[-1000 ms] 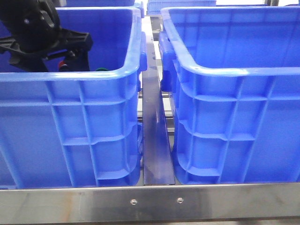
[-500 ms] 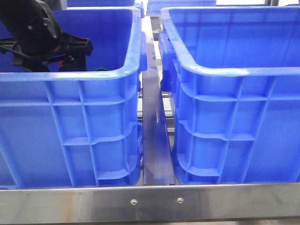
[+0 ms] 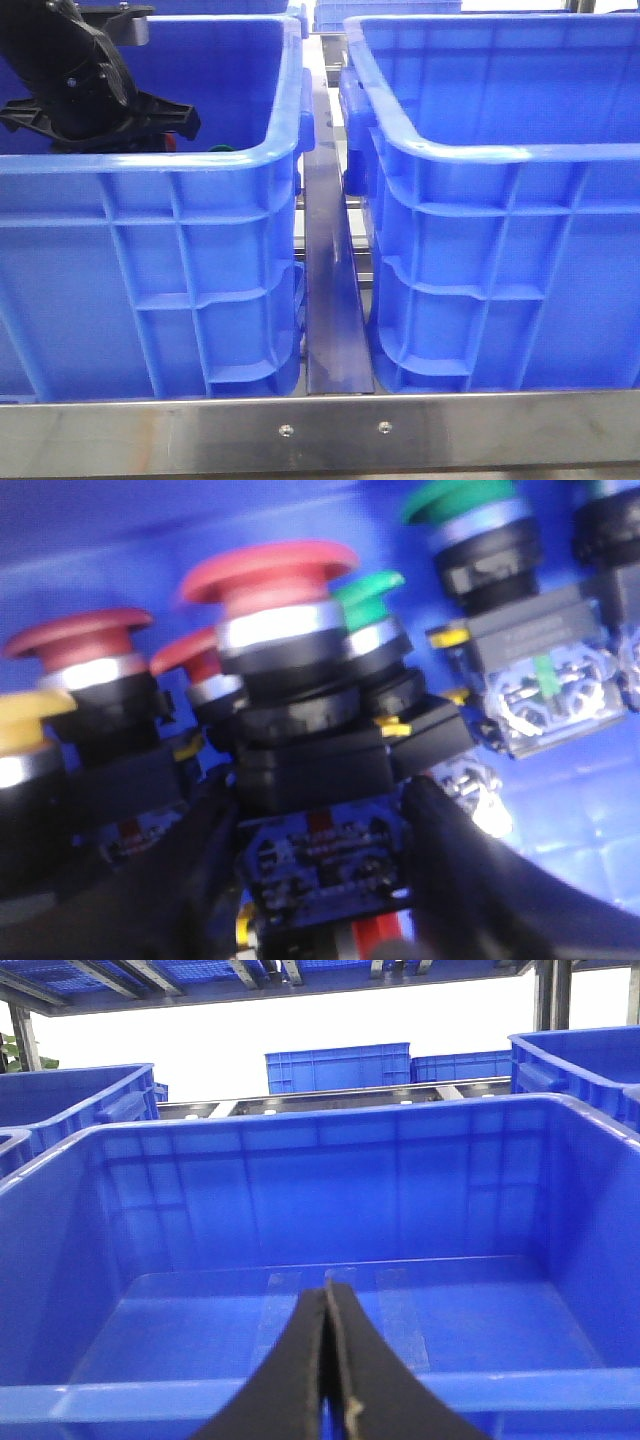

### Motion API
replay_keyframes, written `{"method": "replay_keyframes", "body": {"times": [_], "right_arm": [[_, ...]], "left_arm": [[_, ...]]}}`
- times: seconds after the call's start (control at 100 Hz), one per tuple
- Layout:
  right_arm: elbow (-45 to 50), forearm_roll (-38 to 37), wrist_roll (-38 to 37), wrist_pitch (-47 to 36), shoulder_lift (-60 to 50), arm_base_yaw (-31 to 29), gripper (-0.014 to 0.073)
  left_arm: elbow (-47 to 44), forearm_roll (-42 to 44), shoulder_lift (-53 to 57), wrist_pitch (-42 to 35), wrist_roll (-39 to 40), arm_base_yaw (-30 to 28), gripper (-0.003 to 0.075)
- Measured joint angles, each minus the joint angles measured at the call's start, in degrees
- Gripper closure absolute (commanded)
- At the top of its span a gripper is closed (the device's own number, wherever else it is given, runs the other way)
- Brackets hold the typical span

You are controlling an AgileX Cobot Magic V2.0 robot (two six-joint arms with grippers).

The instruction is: Pick red and yellow buttons and place in box

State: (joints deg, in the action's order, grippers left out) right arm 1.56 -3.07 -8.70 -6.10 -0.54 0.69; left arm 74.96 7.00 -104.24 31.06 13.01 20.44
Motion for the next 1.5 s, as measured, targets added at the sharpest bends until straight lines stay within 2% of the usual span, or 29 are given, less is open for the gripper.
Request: {"method": "replay_keyframes", "body": {"times": [0.26,0.51,0.78,0.98,1.12,1.35,1.5], "right_arm": [[0.0,0.0,0.0,0.0,0.0,0.0,0.0662],[0.0,0.0,0.0,0.0,0.0,0.0,0.0662],[0.0,0.0,0.0,0.0,0.0,0.0,0.0662],[0.0,0.0,0.0,0.0,0.0,0.0,0.0662],[0.0,0.0,0.0,0.0,0.0,0.0,0.0662],[-0.1,0.0,-1.9,0.2,0.0,0.0,0.0662],[-7.8,0.0,-5.2,6.6,0.0,0.0,0.0662]], "left_arm": [[0.0,0.4,5.6,1.0,0.0,0.7,0.0741],[-3.1,1.5,15.8,3.4,0.0,5.6,0.0741],[-9.3,1.9,27.6,4.7,-1.0,16.9,0.0741],[-9.7,2.0,34.3,4.6,-1.3,27.0,0.0741],[-9.7,2.1,36.1,4.6,-1.3,31.3,0.0741],[-9.7,2.5,36.2,4.6,-1.3,32.6,0.0741],[-9.7,2.7,36.2,4.6,-1.3,32.6,0.0741]]}}
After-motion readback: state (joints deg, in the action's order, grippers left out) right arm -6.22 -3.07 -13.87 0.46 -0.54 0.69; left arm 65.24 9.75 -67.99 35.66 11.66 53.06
